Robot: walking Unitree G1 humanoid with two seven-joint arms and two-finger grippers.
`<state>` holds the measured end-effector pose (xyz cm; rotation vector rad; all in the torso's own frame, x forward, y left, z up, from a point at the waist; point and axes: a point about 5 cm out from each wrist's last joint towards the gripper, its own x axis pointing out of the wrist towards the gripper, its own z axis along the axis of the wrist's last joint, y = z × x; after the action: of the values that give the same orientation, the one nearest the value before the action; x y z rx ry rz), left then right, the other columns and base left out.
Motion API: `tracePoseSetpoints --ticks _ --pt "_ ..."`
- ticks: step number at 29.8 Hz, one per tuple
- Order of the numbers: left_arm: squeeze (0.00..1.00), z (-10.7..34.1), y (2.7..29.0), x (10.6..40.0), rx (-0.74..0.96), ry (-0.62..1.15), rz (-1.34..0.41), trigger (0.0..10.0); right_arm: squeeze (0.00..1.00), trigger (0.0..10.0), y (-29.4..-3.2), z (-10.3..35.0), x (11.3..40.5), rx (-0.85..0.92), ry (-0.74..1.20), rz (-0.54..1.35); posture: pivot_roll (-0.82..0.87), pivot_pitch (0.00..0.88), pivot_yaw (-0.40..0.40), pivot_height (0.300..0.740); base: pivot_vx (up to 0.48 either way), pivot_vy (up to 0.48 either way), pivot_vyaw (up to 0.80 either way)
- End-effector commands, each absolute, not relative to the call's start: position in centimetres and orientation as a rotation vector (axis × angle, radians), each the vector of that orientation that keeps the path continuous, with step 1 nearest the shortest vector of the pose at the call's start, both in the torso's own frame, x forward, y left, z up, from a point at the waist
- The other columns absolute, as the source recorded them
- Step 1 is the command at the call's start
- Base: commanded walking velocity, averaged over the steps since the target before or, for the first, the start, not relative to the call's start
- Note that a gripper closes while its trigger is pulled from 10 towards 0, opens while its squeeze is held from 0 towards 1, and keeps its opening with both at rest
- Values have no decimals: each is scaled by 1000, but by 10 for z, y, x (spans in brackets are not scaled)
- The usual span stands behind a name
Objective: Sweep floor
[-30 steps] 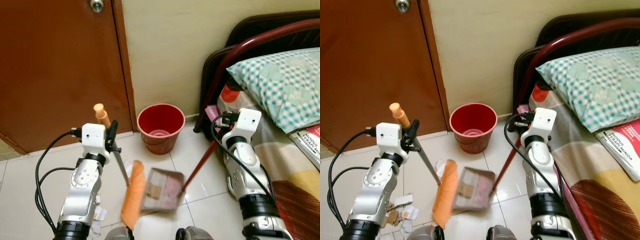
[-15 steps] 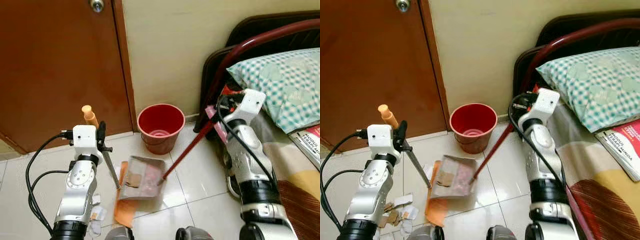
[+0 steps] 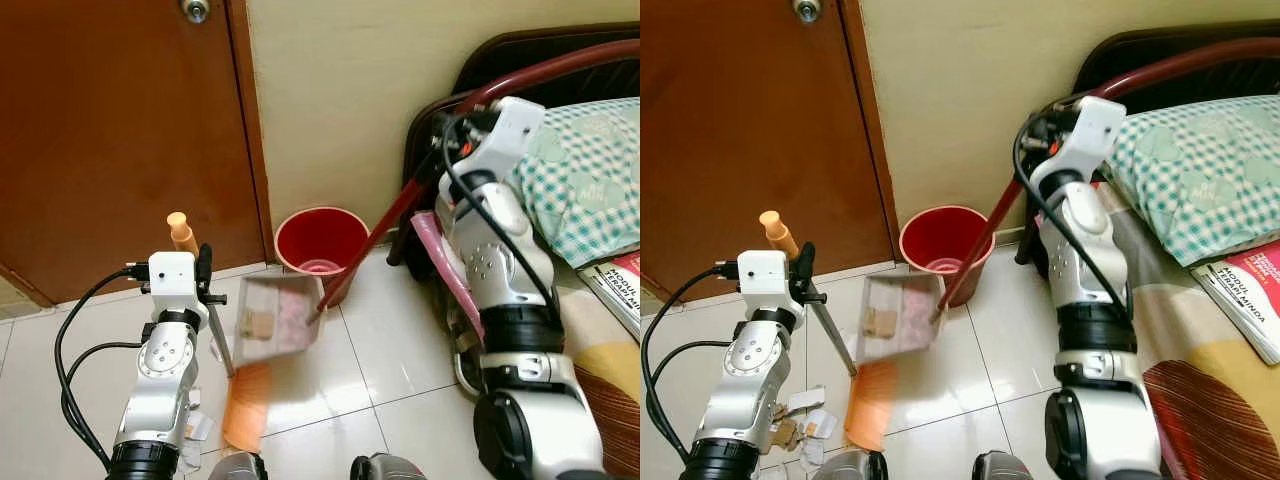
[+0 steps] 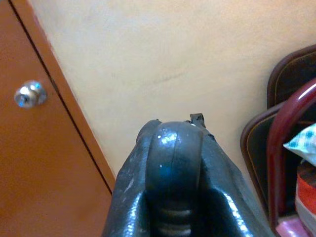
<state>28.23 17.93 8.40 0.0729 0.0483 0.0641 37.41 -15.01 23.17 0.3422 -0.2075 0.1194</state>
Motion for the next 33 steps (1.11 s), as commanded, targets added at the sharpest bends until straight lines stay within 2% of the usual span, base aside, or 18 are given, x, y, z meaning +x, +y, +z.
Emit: tracePoseSetpoints --ticks 1,8,21,27,31,33 --pt "0 78 181 280 87 78 74 10000 0 10000 -151 248 376 391 -271 129 -50 75 -28 740 0 0 0" --pt "0 79 180 282 84 74 74 10000 0 10000 -156 269 380 391 -340 112 -50 75 -28 740 0 0 0" --pt "0 78 173 283 80 76 50 10000 0 10000 -173 316 375 202 -559 65 -53 75 -20 740 0 0 0" --pt "0 79 173 284 82 74 45 10000 0 10000 -168 325 375 101 -622 69 -47 76 -15 740 0 0 0" --pt "0 80 172 285 86 72 43 10000 0 10000 -156 323 376 -7 -648 86 -40 76 -14 740 0 0 0" --pt "0 80 173 285 88 72 43 10000 0 10000 -139 312 376 -116 -655 130 -37 75 -14 740 0 0 0"
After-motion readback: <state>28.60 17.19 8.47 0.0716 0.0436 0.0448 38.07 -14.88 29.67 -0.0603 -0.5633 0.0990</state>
